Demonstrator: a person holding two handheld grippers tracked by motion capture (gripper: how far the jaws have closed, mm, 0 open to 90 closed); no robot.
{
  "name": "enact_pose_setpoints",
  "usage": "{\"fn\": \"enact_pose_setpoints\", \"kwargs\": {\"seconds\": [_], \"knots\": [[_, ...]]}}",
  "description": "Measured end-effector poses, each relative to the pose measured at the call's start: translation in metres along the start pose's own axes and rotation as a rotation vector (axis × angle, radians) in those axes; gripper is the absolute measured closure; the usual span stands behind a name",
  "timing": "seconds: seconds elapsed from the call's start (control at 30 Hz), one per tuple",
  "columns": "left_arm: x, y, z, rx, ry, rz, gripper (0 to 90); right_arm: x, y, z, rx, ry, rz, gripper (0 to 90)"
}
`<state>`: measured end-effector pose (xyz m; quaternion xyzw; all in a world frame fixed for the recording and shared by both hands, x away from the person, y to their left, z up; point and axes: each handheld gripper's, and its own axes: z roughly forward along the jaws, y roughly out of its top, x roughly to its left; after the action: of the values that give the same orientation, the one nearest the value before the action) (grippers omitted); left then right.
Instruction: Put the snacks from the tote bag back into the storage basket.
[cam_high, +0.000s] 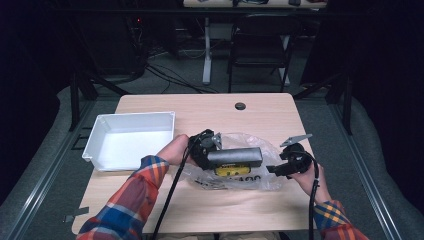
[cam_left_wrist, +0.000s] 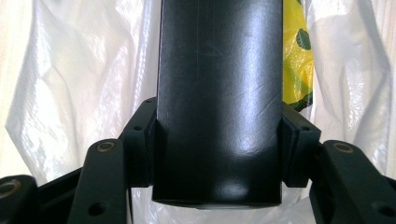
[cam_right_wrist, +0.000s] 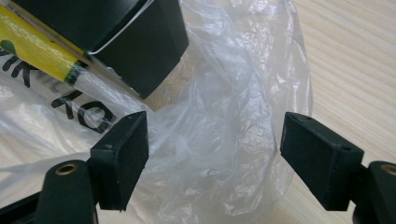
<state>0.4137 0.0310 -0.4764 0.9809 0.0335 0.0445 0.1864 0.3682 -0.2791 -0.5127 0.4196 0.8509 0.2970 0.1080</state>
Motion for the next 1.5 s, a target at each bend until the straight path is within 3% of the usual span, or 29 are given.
{"fn": "enact_pose_setpoints", "kwargs": {"seconds": [0.13,0.33,0.53,0.73,0.87,0.97,1.1,1.2,1.3,1.4,1.5], "knots": [[0.002,0.001,0.000,-0.006,0.003,-0.009,43.3,0.008,0.002,0.000,-0.011,0.021,-0.031,26.1],[0.006,0.003,0.000,-0.025,0.004,-0.023,43.3,0.018,0.005,0.008,0.028,0.031,-0.076,28.7],[0.008,0.003,-0.001,-0.028,0.014,-0.035,43.3,0.025,0.006,0.008,0.005,0.031,-0.103,33.2],[0.011,0.003,0.002,-0.040,0.014,-0.064,43.3,0.040,0.009,0.010,0.004,0.077,-0.171,39.2],[0.013,0.003,-0.001,-0.052,0.019,-0.075,43.3,0.048,0.010,0.026,0.049,0.050,-0.213,50.6],[0.015,0.004,-0.005,-0.070,0.020,-0.091,43.3,0.049,0.008,0.034,0.071,0.024,-0.229,69.3],[0.018,0.004,-0.011,-0.089,0.031,-0.104,43.3,0.050,0.007,0.035,0.079,-0.012,-0.256,86.0],[0.018,0.004,-0.015,-0.100,0.046,-0.109,43.3,0.052,0.007,0.035,0.096,-0.028,-0.260,89.4],[0.020,0.002,-0.019,-0.127,0.050,-0.142,43.3,0.054,0.006,0.037,0.117,-0.046,-0.284,90.0],[0.022,-0.001,-0.023,-0.120,0.056,-0.134,43.3,0.054,0.006,0.038,0.123,-0.053,-0.293,89.9],[0.022,-0.002,-0.026,-0.117,0.059,-0.135,43.3,0.053,0.006,0.037,0.117,-0.048,-0.281,83.4]]}}
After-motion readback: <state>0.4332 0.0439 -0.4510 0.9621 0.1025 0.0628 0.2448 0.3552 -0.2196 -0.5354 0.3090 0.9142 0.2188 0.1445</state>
